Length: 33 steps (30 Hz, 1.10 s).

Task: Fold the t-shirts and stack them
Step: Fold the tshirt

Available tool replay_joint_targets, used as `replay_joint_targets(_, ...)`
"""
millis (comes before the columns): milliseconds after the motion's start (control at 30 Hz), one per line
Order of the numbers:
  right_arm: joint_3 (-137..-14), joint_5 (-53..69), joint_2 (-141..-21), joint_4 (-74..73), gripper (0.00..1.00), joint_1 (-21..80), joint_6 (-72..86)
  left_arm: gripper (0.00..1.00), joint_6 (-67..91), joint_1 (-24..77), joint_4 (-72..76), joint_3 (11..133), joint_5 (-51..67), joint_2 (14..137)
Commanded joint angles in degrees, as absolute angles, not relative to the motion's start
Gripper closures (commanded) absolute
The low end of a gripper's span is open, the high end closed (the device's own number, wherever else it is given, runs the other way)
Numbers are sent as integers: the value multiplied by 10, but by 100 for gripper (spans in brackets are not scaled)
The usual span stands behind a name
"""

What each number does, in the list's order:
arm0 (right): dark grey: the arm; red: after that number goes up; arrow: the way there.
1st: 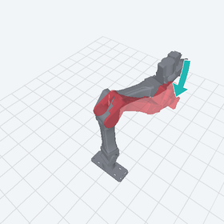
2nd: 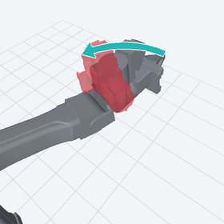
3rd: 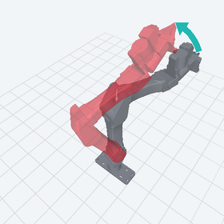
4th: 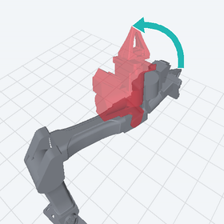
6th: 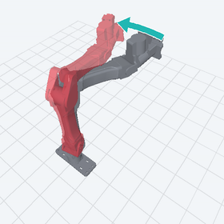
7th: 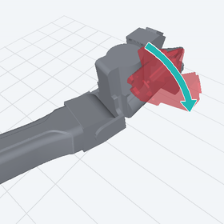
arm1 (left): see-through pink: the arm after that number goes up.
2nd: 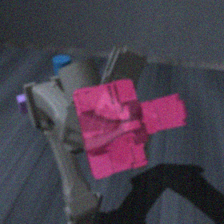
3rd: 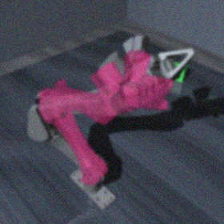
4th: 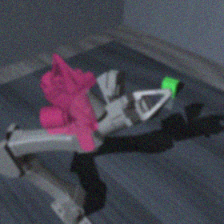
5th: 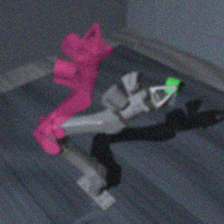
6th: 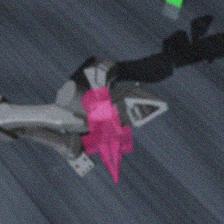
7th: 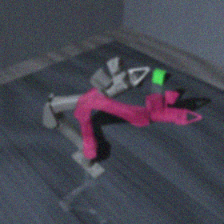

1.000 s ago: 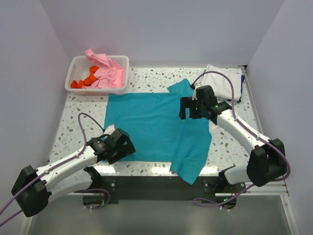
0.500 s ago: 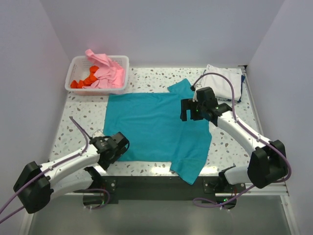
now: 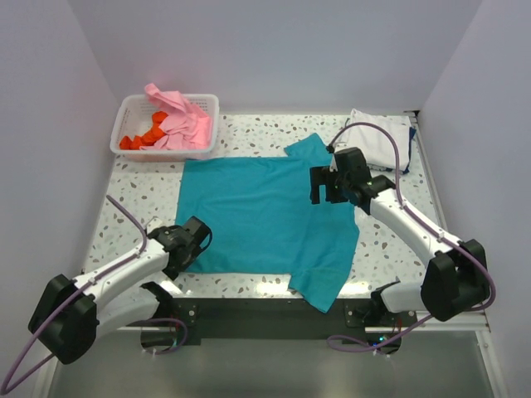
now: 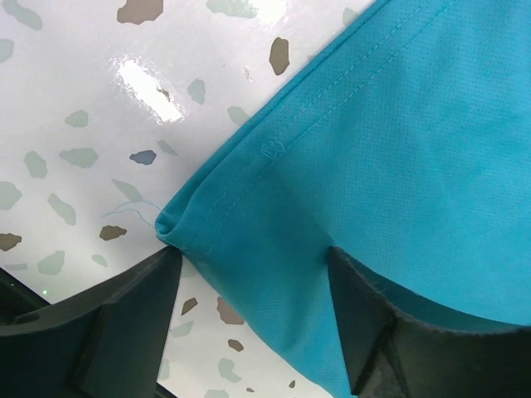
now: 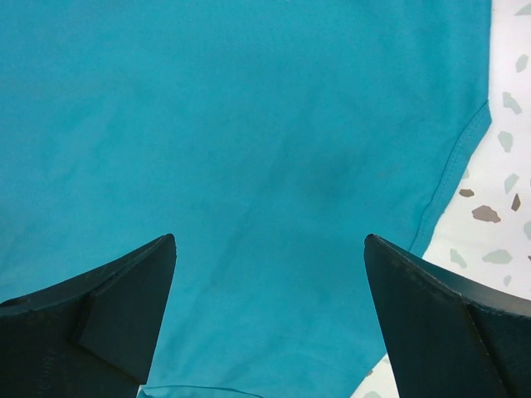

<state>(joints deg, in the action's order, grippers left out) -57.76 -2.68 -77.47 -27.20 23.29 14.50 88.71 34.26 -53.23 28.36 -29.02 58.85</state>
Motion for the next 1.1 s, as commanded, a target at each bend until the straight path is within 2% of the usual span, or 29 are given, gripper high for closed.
replay_joint_targets(0,-581,-56,-752,-270,1,232,140,29,860,338,-519,293,-303,599)
replay_joint_targets(33,-581,-59,-751,-270,1,230,140,35,860,338,-519,292,-302,598)
replay_joint_targets(67,-582,-59,-750,-271,1,231,139,46,867,338,-520,292,-301,596)
replay_joint_targets(167,-582,-62,-748,-270,1,229,139,60,870,338,-522,287,-294,584)
replay_joint_targets(333,-584,-59,-752,-272,1,228,138,72,868,338,-520,286,-287,577)
replay_joint_targets(367,-584,-59,-753,-274,1,228,138,78,867,338,-520,286,-285,577)
replay_joint_targets(433,-584,-58,-752,-276,1,228,137,84,864,338,-519,286,-282,578)
replay_joint_targets(500,-584,-55,-751,-280,1,228,138,99,864,338,-519,286,-282,577)
replay_joint_targets(767,-574,-25,-727,-328,1,245,129,100,858,338,-513,274,-280,540)
replay_joint_targets(1067,-514,-52,-647,-446,1,525,183,100,833,338,-507,276,-299,527)
